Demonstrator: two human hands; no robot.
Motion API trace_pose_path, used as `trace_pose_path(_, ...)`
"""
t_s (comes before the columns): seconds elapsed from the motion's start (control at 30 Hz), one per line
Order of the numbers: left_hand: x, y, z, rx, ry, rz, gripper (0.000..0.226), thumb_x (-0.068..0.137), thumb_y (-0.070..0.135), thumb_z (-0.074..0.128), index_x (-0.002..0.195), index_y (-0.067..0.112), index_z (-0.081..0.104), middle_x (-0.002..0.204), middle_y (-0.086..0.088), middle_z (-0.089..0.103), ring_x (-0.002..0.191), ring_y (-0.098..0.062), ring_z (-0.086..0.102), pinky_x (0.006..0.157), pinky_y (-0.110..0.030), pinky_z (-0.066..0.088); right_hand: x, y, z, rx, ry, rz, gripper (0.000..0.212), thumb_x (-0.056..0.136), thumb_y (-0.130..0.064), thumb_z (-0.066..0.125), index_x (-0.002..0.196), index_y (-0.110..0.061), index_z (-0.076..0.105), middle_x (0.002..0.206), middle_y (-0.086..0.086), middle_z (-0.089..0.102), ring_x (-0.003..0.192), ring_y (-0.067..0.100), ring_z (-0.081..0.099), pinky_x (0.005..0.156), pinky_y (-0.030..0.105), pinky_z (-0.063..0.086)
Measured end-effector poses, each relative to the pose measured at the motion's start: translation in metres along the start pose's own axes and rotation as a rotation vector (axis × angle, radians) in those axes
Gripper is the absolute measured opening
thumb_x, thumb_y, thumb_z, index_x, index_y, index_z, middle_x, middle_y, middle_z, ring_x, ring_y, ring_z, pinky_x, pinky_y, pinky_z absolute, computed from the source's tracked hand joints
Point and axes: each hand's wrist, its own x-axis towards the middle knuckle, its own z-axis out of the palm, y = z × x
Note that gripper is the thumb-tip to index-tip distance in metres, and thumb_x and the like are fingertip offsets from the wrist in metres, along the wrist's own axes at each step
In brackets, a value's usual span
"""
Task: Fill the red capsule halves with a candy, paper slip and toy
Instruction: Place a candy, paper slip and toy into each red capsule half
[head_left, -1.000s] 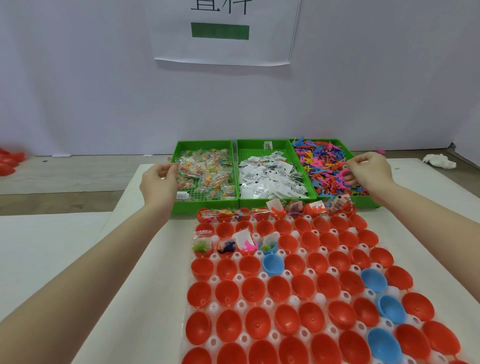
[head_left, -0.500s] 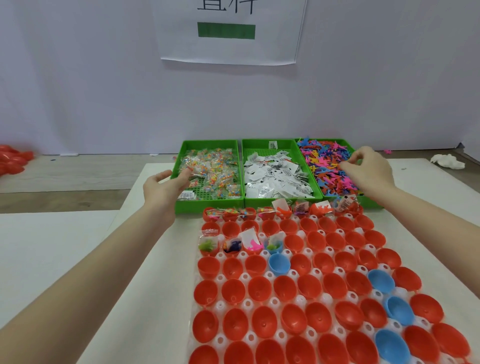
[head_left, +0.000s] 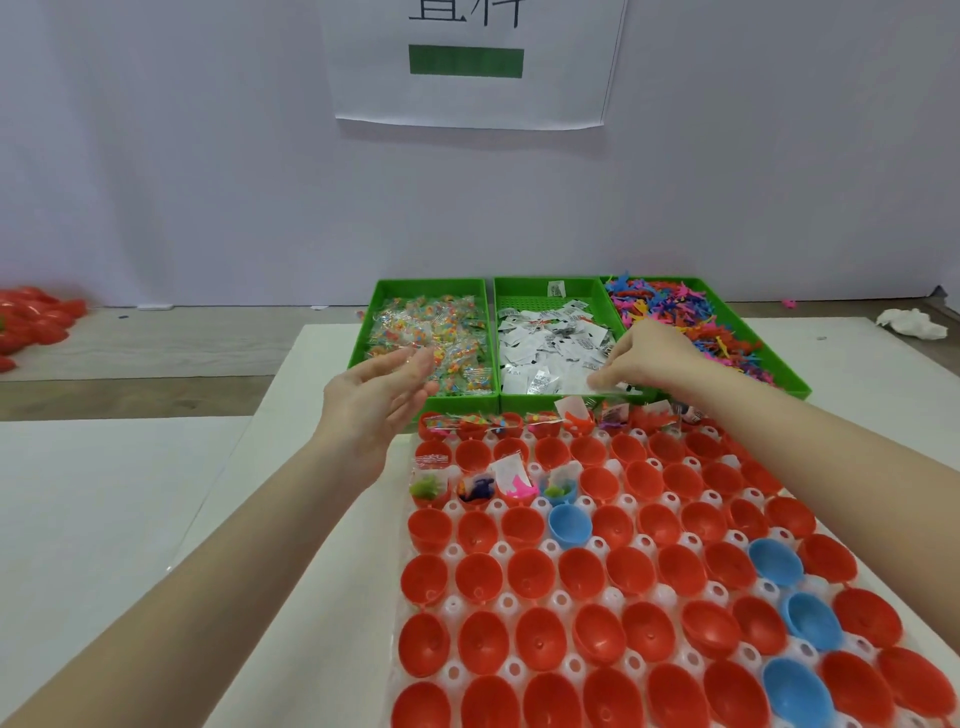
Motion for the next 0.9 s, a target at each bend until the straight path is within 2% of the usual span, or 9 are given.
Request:
trace_pose_path(0.07,-0.001,0.0,0.002,0.048,-0.027,-0.003,0.018,0.083,0.005,0.062,0.101,0.003,0.059,0.086,-0.005,0.065,0.061,-0.007,0.067,0.055,-0.01,0.051,-0.003,0.002,-0.003,0.126,0.118,-0.044,0.017,0.077,-0.023,0.071,0.083,-0.008,0.073,0.104,0.008,0.07,0.09,0.021,0.061,0.074,0.032,0.047)
trace_pose_path(0.2,-0.004,0.0,0.011,0.15,-0.107,-0.044,0.018,0.092,-0.001,0.048,0.108,0.003,0.056,0.099,-0.006,0.056,0.077,-0.013,0.065,0.065,-0.015,0.055,-0.008,-0.001,-0.01,0.388,0.245,-0.094,0.013,0.084,-0.019,0.063,0.077,-0.01,0.069,0.097,0.007,0.068,0.094,0.02,0.059,0.08,0.029,0.039)
trace_pose_path(0.27,-0.009,-0.001,0.017,0.201,-0.142,-0.014,0.02,0.092,-0.003,0.047,0.108,0.005,0.057,0.099,-0.005,0.057,0.076,-0.012,0.066,0.068,-0.015,0.055,-0.01,-0.003,-0.013,0.34,0.204,-0.112,0.013,0.084,-0.017,0.062,0.079,-0.008,0.07,0.095,0.011,0.07,0.081,0.023,0.061,0.08,0.034,0.044)
trace_pose_path(0.33,-0.013,-0.001,0.021,0.227,-0.153,-0.001,0.019,0.092,-0.003,0.048,0.101,0.008,0.06,0.099,-0.005,0.058,0.074,-0.011,0.067,0.066,-0.015,0.056,-0.012,0.0,-0.013,0.161,0.17,-0.161,0.012,0.083,-0.021,0.064,0.08,-0.013,0.072,0.07,0.004,0.068,0.053,0.013,0.049,0.065,0.03,0.047)
trace_pose_path(0.43,-0.02,0.0,0.025,0.285,-0.166,0.008,0.021,0.091,-0.002,0.049,0.091,0.015,0.062,0.096,-0.006,0.059,0.07,-0.01,0.067,0.063,-0.015,0.055,-0.017,0.001,-0.013,0.119,0.28,-0.194,0.013,0.077,-0.03,0.072,0.076,-0.017,0.073,0.045,-0.017,0.042,0.045,0.002,0.035,0.048,0.023,0.029)
trace_pose_path(0.5,-0.024,0.0,0.026,0.313,-0.173,0.02,0.021,0.091,-0.001,0.051,0.088,0.017,0.063,0.093,-0.004,0.059,0.065,-0.008,0.068,0.061,-0.015,0.055,-0.019,0.0,-0.016,0.181,0.334,-0.188,0.02,0.07,-0.036,0.078,0.069,-0.017,0.071,0.046,-0.017,0.041,0.049,0.001,0.038,0.049,0.024,0.029)
trace_pose_path(0.63,-0.029,0.001,0.028,0.307,-0.176,0.045,0.017,0.089,0.001,0.055,0.087,0.016,0.063,0.095,-0.002,0.059,0.065,-0.007,0.068,0.064,-0.016,0.056,-0.018,0.0,-0.016,0.21,0.305,-0.112,0.029,0.06,-0.045,0.081,0.059,-0.02,0.066,0.061,-0.009,0.06,0.074,0.013,0.058,0.069,0.034,0.048)
trace_pose_path(0.73,-0.032,0.001,0.027,0.312,-0.202,0.052,0.015,0.089,0.001,0.055,0.088,0.014,0.063,0.094,-0.004,0.06,0.065,-0.008,0.069,0.066,-0.017,0.056,-0.016,-0.001,-0.011,0.185,0.332,-0.104,0.029,0.064,-0.043,0.08,0.053,-0.022,0.063,0.054,-0.012,0.055,0.069,0.012,0.057,0.066,0.03,0.044)
trace_pose_path(0.9,-0.033,0.0,0.025,0.311,-0.218,0.061,0.013,0.087,0.001,0.057,0.091,0.012,0.064,0.092,-0.005,0.062,0.065,-0.009,0.069,0.065,-0.017,0.056,-0.015,-0.001,-0.008,0.251,0.297,-0.15,0.023,0.076,-0.03,0.073,0.074,-0.007,0.073,0.068,0.0,0.064,0.073,0.012,0.055,0.076,0.032,0.044)
